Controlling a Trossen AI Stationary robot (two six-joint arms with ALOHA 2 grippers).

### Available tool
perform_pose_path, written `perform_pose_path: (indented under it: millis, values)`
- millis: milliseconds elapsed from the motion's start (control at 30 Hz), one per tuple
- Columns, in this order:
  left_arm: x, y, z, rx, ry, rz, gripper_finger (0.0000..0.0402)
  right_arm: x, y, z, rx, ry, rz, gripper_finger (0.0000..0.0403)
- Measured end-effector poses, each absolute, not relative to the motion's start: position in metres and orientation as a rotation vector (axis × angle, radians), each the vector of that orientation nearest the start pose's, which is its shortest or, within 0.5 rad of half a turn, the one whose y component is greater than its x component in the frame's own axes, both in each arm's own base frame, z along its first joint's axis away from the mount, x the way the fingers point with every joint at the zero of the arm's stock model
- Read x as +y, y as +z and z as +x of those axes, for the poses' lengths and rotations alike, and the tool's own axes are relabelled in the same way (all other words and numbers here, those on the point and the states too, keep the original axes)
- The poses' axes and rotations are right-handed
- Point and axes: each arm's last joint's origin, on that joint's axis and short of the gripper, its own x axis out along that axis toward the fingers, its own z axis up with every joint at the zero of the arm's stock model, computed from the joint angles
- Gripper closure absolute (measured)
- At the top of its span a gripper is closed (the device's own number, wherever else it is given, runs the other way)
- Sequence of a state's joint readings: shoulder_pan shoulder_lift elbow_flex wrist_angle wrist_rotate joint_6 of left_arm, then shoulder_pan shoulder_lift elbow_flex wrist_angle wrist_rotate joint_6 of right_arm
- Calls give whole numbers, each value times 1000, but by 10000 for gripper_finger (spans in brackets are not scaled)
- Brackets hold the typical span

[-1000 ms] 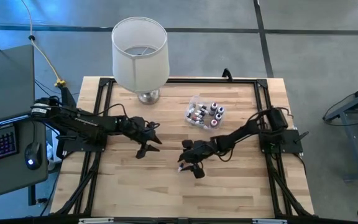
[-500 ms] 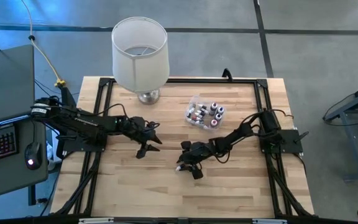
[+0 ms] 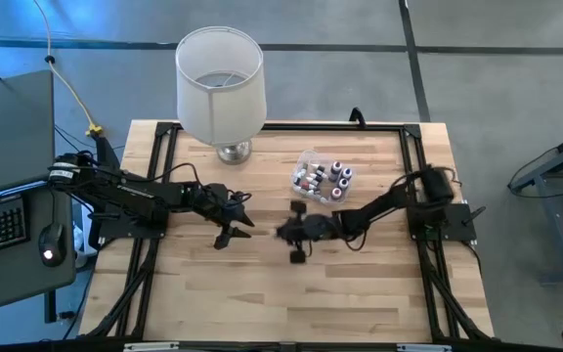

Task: Pick & Place food coloring
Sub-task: Put the small blue food coloring bottle into the transparent bin, then return to Home Position

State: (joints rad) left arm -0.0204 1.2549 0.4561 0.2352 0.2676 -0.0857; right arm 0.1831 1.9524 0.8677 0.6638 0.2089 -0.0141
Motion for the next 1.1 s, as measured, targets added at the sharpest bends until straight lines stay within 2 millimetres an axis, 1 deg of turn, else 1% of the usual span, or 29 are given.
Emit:
perform_pose_path:
  millis: [100, 200, 267, 333, 400, 467, 567, 633, 700, 800, 900, 1000, 1100]
  values:
    - [-12, 170, 233, 573, -256, -154, 224, 46, 153, 361, 400, -261, -199, 323]
    - [-12, 169, 232, 576, -256, -155, 224, 22, 188, 347, 415, -495, -272, 309]
    - [-12, 169, 232, 576, -259, -156, 224, 4, 201, 336, 481, -585, -288, 311]
    - [-12, 169, 232, 576, -259, -156, 224, -16, 206, 325, 550, -629, -244, 321]
    - [-12, 170, 232, 575, -258, -155, 224, -35, 207, 316, 615, -622, -175, 333]
    - [-12, 170, 233, 572, -258, -155, 224, -52, 203, 310, 669, -591, -94, 337]
    - [-12, 170, 233, 572, -258, -155, 224, -68, 193, 305, 752, -545, -29, 335]
    - [-12, 170, 233, 572, -244, -156, 224, -73, 190, 305, 768, -551, -21, 319]
    - [-11, 170, 233, 574, -192, -167, 224, -75, 189, 304, 781, -540, -38, 294]
    - [-8, 169, 233, 572, -92, -176, 224, -76, 187, 304, 801, -526, -58, 259]
    - [-7, 170, 233, 568, -46, -192, 224, -74, 192, 303, 792, -544, -96, 234]
    - [-7, 178, 229, 541, -48, -208, 224, -67, 207, 299, 760, -547, -171, 222]
    - [-6, 195, 218, 528, -33, -204, 224, -54, 239, 289, 674, -531, -200, 221]
